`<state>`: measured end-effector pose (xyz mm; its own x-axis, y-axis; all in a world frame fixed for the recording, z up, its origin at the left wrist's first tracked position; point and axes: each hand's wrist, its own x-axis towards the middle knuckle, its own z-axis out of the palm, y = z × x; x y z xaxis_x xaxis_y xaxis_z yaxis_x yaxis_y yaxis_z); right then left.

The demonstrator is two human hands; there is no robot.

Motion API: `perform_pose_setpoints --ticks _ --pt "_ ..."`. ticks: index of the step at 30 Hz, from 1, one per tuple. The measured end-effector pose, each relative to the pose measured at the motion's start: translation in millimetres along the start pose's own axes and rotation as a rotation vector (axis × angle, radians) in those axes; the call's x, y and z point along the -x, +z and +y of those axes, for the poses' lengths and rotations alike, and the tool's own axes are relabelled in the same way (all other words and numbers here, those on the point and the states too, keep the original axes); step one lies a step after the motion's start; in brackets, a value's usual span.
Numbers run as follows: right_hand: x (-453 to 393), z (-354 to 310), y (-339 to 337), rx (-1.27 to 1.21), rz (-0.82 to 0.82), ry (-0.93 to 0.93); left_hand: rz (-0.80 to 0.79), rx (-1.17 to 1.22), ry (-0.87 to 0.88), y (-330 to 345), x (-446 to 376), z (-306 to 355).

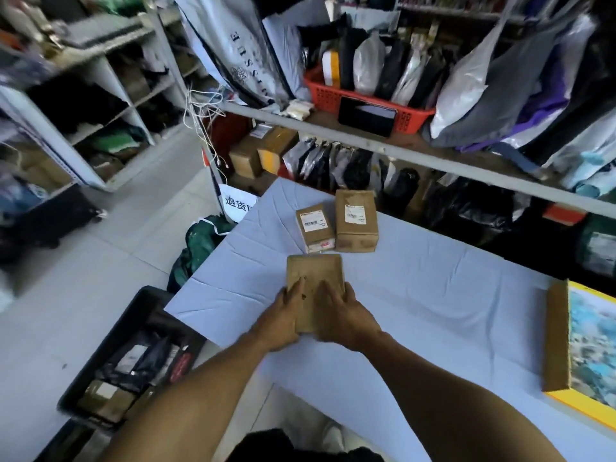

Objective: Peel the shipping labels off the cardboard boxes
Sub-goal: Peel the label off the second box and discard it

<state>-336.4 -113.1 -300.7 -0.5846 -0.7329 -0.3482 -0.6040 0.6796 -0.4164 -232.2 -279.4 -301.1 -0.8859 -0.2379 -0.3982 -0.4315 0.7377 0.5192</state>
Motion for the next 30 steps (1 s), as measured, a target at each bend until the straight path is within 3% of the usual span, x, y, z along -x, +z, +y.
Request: perform_pose_setpoints --ticks 4,8,12,16,23,28,30 --pt "-54 -58 -30 -0.12 0.049 -0.056 0.056 -0.094 0.018 -71 -20 -39" --pt "-127 -90 -33 -0.065 0.092 -0.106 0.09 -0.214 0.056 -132 -59 -82" --pt "-203 -103 -42 -0.091 0.12 -0.046 0.103 -0.209 -0.012 -178 -119 -106" --pt "-272 -102 -58 -0.102 0.114 0.068 0.0 -0.3 0.155 -208 -203 -136" --pt "-309 -68 -73 -0.281 0.171 0.469 -0.104 -0.208 0.356 -208 -300 -127" --pt "-294 -47 -80 -0.136 0.158 0.467 -0.185 -0.227 0.433 -186 -320 -99" --pt "-290 -40 -78 -0.198 0.162 0.485 -0.202 -0.263 0.446 -179 -324 -93"
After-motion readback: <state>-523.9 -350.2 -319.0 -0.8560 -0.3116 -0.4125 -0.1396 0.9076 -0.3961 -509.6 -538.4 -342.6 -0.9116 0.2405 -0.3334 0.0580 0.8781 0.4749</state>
